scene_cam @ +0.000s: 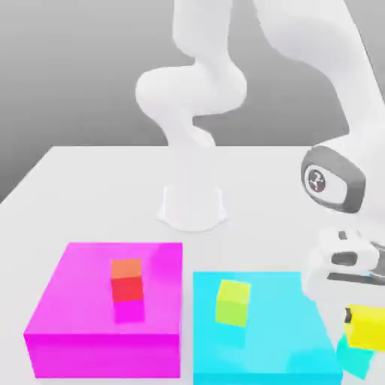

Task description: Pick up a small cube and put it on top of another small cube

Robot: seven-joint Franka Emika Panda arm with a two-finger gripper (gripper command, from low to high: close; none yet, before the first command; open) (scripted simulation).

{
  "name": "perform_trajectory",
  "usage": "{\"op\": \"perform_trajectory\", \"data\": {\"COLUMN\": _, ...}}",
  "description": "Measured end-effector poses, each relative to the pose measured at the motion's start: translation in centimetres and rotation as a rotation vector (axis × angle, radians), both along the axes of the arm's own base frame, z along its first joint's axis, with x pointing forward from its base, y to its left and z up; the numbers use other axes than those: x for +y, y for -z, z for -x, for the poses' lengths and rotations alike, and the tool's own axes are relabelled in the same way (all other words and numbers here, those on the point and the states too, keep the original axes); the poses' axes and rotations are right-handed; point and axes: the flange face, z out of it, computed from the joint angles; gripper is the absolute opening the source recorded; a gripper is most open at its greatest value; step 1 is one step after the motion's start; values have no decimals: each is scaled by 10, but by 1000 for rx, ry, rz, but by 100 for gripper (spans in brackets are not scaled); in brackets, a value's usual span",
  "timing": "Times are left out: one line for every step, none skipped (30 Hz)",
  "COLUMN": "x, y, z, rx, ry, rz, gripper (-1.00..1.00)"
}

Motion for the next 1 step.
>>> {"op": "perform_trajectory", "data": {"x": 0, "y": 0, "z": 0, "rx": 0, "ry": 0, "rz": 0, "gripper": 100}}
